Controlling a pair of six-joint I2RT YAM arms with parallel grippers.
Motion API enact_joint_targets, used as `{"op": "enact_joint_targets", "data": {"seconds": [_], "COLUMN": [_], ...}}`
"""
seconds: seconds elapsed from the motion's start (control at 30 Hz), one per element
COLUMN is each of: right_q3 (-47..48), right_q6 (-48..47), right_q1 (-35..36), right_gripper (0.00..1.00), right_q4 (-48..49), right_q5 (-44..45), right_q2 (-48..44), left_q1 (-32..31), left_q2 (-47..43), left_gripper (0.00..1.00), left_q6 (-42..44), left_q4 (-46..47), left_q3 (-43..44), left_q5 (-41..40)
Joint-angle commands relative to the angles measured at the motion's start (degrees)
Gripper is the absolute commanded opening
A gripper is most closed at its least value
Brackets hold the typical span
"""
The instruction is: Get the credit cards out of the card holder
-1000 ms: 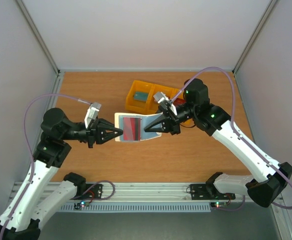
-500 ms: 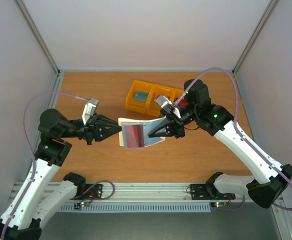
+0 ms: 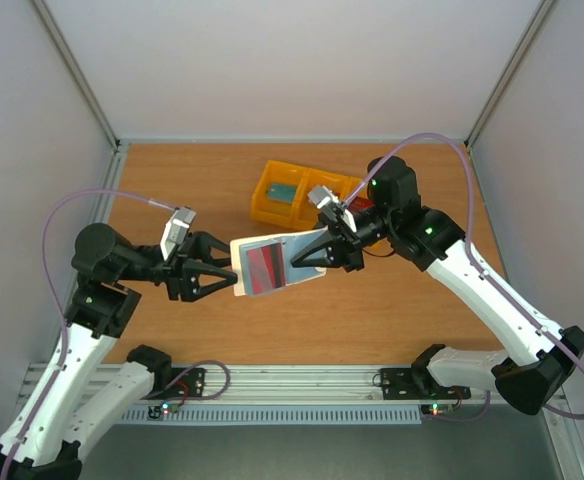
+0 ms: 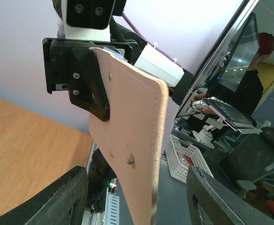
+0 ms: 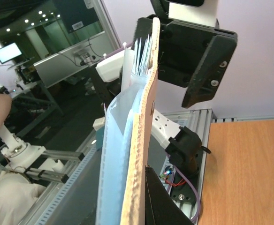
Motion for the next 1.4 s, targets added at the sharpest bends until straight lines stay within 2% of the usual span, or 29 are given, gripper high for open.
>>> {"op": "enact_joint_targets", "data": {"seconds": [0.0,0.17,0.27,0.53,0.87,1.0,1.07,1.13,1.23,1.37], "right_q3": [1.6,1.6,1.6,1.5,2.1,2.7,3.5,4.0,4.0,4.1], "right_q6": [2.6,3.6,3.9,3.8,3.1,1.7,0.1,-0.6,-0.2,1.9], "right_q1": [0.4,0.8,1.2,1.4,3.2,4.1,5.0,5.9,6.1,6.1], "right_gripper": [0.01,0.01,0.01,0.01,0.01,0.01,0.01,0.01,0.01,0.01], "right_q4": [3.1,4.1,4.2,4.5,4.8,3.1,1.0,0.5,1.6,4.4], "right_q5": [0.8,1.7,1.3,0.0,-1.8,-2.2,-1.2,0.0,1.9,4.1], "right_q2": [0.8,1.5,1.8,1.2,1.6,1.5,2.1,2.7,3.0,3.5], "left_q1": [-0.8,-1.5,-1.5,-1.5,-1.6,-1.5,-1.5,-1.6,-2.4,-3.2], "left_q2": [-0.5,-0.3,-0.2,-0.9,-1.1,-1.3,-1.1,-0.9,-1.4,-1.8], "left_gripper": [0.55,0.47,0.26,0.04,0.02,0.03,0.08,0.14,0.22,0.24], "left_q6": [2.8,5.3,4.1,1.8,7.0,17.1,21.8,20.8,12.2,13.7], "left_q4": [-3.4,-5.7,-3.7,-0.5,-5.2,-18.1,-21.1,-18.3,-7.6,-10.0], "left_q3": [0.5,0.1,-0.6,-1.5,-0.9,2.4,2.9,1.6,-1.7,-2.4], "left_q5": [-3.8,-7.0,-6.9,-6.2,-10.9,-20.1,-22.8,-19.5,-13.0,-14.3]}}
